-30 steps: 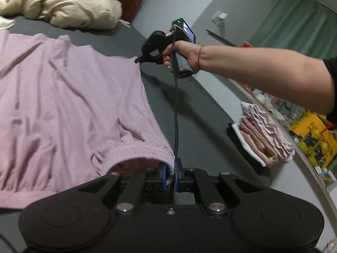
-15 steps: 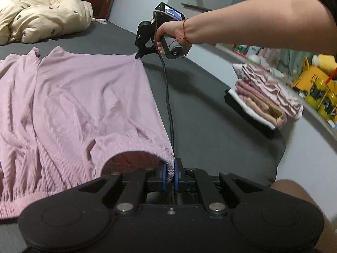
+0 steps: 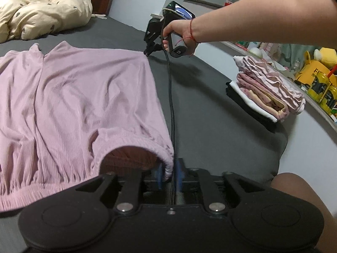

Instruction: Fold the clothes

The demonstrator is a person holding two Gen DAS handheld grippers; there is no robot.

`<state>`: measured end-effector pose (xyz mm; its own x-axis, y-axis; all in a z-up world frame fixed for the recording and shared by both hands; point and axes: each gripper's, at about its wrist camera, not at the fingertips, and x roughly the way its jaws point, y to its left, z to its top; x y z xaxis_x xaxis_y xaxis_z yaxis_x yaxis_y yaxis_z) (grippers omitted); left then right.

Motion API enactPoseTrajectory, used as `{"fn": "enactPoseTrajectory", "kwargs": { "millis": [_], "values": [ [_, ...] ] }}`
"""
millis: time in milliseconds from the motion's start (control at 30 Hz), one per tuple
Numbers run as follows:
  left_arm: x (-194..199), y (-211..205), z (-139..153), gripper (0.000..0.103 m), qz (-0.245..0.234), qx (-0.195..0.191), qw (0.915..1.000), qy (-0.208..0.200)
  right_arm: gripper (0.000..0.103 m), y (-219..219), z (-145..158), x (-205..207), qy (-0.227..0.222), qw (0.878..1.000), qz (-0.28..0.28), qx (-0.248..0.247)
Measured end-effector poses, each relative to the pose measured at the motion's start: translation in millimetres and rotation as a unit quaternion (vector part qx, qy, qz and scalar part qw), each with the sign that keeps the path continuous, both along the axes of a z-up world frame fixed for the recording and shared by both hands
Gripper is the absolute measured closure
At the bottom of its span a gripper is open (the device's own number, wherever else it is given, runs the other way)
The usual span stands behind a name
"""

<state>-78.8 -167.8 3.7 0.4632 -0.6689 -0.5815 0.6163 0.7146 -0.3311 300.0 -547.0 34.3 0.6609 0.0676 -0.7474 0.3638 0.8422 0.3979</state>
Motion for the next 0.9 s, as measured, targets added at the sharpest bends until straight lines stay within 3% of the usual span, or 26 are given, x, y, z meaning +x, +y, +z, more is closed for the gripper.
{"fn": "enactPoseTrajectory", "kwargs": {
  "millis": [33, 133, 233, 333, 467, 567, 733, 800, 900],
  "values": [
    [-2.7, 1.6, 2.3, 0.058, 0.0, -0.002, 1.0, -0.003, 0.097, -7.7, 3.5, -6.0, -0.01, 1.0, -0.01, 0.016],
    [-14.3, 8.2, 12.3, 0.041, 0.0, -0.002, 0.9998, -0.017, 0.095, -15.7, 15.4, -27.9, -0.034, 0.999, 0.009, 0.034],
    [-28.7, 19.1, 24.9, 0.033, 0.002, 0.002, 0.9995, -0.031, 0.095, -10.0, 25.4, -66.0, -0.055, 0.994, 0.071, 0.06],
    [-42.3, 41.8, 37.2, 0.025, 0.028, 0.019, 0.9983, -0.046, 0.094, 7.5, 34.0, -117.5, -0.074, 0.982, 0.146, 0.095],
    [-50.3, 82.1, 44.6, 0.022, 0.093, 0.07, 0.9913, -0.062, 0.094, 46.9, 39.1, -191.9, -0.087, 0.964, 0.217, 0.13],
    [-48.1, 111.1, 44.6, 0.022, 0.147, 0.115, 0.9802, -0.065, 0.094, 77.7, 32.3, -250.3, -0.076, 0.954, 0.251, 0.147],
    [-39.9, 132.1, 37.5, 0.022, 0.183, 0.207, 0.9573, -0.084, 0.094, 118.7, 21.0, -337.2, -0.068, 0.956, 0.279, 0.066],
    [-37.3, 132.4, 32.6, 0.022, 0.181, 0.245, 0.9477, -0.095, 0.093, 131.5, 11.6, -358.5, -0.067, 0.957, 0.275, 0.064],
    [-36.5, 129.7, 22.8, 0.022, 0.166, 0.274, 0.9411, -0.106, 0.093, 150.2, 2.4, -383.8, -0.065, 0.959, 0.269, 0.058]
  ]
}}
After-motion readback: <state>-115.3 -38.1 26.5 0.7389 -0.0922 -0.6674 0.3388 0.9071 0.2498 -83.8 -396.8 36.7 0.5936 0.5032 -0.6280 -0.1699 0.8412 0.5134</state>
